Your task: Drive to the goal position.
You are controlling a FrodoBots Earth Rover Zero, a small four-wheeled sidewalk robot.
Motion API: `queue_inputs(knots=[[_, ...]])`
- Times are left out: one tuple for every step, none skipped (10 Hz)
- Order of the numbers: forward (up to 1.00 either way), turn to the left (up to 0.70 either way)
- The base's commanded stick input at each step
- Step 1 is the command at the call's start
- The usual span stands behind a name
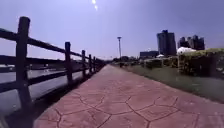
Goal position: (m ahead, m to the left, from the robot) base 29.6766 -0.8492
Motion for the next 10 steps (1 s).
queue_inputs(knots=[[1.00,0.01],[1.00,0.01],[1.00,0.01],[1.00,0.01],[1.00,0.01],[1.00,0.01],[1.00,0.01],[1.00,0.01],[1.00,0.01],[1.00,0.01]])
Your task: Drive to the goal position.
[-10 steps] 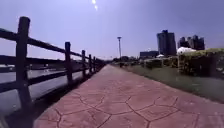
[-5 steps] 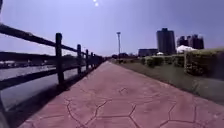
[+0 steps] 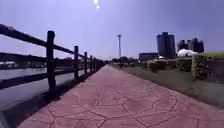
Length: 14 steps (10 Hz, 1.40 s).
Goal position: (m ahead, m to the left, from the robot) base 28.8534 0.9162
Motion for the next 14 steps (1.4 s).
queue_inputs(knots=[[1.00,0.01],[1.00,0.01],[1.00,0.01],[1.00,0.01],[1.00,0.01],[1.00,0.01],[1.00,0.01],[1.00,0.01],[1.00,0.01],[1.00,0.01],[1.00,0.01],[1.00,0.01],[1.00,0.04],[1.00,0.11]])
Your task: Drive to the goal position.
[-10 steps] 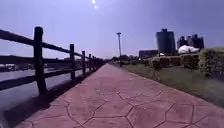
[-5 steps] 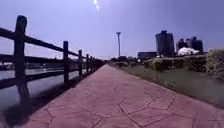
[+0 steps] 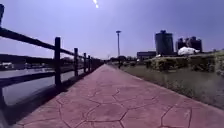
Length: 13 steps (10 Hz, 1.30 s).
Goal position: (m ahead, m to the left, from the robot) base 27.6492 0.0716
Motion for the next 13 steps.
queue_inputs(knots=[[1.00,0.03],[1.00,0.01],[1.00,0.01],[1.00,0.01],[1.00,0.01],[1.00,0.01],[1.00,0.01],[1.00,0.01],[1.00,0.01],[1.00,0.01],[1.00,0.01],[1.00,0.01],[1.00,0.01]])
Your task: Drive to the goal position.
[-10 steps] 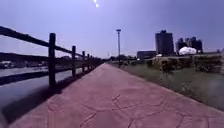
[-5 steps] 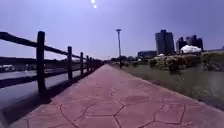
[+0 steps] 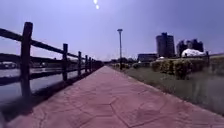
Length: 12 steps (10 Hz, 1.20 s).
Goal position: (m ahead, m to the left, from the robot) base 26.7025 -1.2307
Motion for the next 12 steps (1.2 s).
queue_inputs(knots=[[1.00,0.01],[1.00,0.01],[1.00,0.01],[1.00,0.01],[1.00,0.01],[1.00,0.01],[1.00,0.01],[1.00,0.01],[1.00,0.01],[1.00,0.01],[1.00,0.01],[1.00,0.01]])
